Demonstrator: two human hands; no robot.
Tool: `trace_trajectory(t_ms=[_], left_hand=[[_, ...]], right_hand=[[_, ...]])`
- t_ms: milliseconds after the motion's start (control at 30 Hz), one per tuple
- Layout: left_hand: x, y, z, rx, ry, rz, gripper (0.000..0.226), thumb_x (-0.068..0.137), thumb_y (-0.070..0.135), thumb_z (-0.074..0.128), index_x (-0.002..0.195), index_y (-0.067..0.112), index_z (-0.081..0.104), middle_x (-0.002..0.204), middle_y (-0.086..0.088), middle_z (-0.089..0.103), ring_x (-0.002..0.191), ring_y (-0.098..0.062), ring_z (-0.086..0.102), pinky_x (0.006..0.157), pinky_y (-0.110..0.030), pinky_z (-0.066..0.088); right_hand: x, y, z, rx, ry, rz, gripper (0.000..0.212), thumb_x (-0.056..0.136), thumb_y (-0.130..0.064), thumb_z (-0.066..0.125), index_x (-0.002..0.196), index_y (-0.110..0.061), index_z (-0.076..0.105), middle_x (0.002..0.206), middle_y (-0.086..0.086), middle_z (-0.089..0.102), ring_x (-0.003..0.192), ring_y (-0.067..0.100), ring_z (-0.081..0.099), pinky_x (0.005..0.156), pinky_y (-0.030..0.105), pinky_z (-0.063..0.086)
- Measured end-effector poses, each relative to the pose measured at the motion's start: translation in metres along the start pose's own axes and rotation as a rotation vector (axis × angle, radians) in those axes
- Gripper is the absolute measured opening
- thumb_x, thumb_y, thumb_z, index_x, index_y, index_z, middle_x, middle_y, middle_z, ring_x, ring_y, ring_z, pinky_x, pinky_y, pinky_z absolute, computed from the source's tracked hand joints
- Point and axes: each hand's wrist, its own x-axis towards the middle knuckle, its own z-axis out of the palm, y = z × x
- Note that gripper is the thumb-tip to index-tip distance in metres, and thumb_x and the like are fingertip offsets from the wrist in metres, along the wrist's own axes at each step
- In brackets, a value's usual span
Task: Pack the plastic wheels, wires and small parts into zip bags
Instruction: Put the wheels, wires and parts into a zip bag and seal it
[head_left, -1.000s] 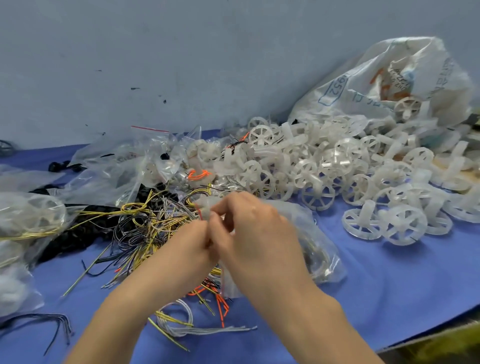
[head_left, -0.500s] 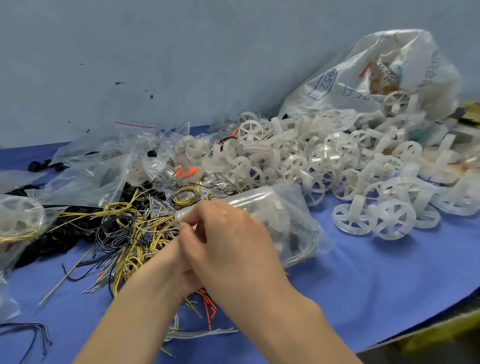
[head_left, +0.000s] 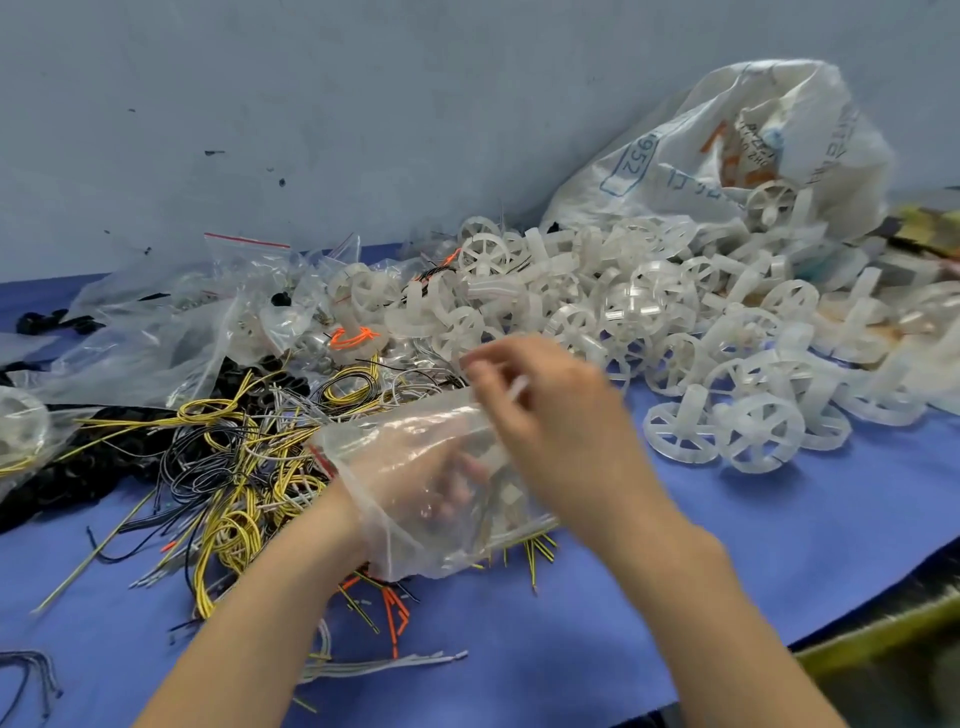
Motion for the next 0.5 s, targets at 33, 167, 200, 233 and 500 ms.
trace_trajectory(t_ms=[33,167,200,233,500], left_hand=[[-0.003,0.005,-0.003,0.005,0.006,-0.012,0.012,0.097,0.006,0.053,0.092,0.009,0.064,0.066,-0.01,0.064,0.04,-0.011,0.053,0.041,-0.02,0.043],[-0.018,0.01,-0.042,0.372,0.144,0.14,0.016,0.095,0.022,0.062,0.109,0.017,0.069,0.096,-0.016,0.072,0.075,-0.029,0.071,0.071,-0.044,0.056],[-0.023,0.011,-0.05,0.487,0.188,0.165,0.016,0.095,0.027,0.063,0.107,0.022,0.071,0.094,-0.011,0.074,0.081,-0.029,0.072,0.073,-0.044,0.057],[-0.026,0.011,-0.056,0.509,0.215,0.172,0.013,0.094,0.027,0.064,0.104,0.026,0.073,0.09,-0.008,0.075,0.08,-0.029,0.072,0.069,-0.042,0.058],[-0.041,0.018,-0.068,0.315,0.542,0.322,0.023,0.099,0.022,0.052,0.089,0.021,0.073,0.058,0.003,0.064,0.038,-0.007,0.049,0.033,-0.019,0.038]], right_hand=[[0.004,0.019,-0.012,-0.072,0.085,0.049,0.021,0.099,-0.03,0.053,0.111,-0.023,0.069,0.107,-0.004,0.066,0.092,0.015,0.06,0.084,0.039,0.049],[0.001,0.092,-0.058,-0.434,0.307,0.427,0.034,0.096,-0.03,0.053,0.127,-0.019,0.061,0.125,0.014,0.053,0.115,0.038,0.047,0.097,0.047,0.039],[-0.004,0.105,-0.066,-0.465,0.316,0.545,0.039,0.094,-0.034,0.055,0.13,-0.02,0.058,0.131,0.016,0.048,0.12,0.04,0.043,0.101,0.048,0.034],[-0.009,0.115,-0.072,-0.472,0.303,0.638,0.046,0.092,-0.039,0.056,0.134,-0.02,0.054,0.136,0.017,0.043,0.125,0.04,0.038,0.105,0.05,0.031],[-0.009,0.144,-0.069,-0.613,0.03,0.572,0.045,0.093,-0.051,0.054,0.129,-0.024,0.058,0.144,0.006,0.047,0.142,0.031,0.025,0.115,0.062,0.006]])
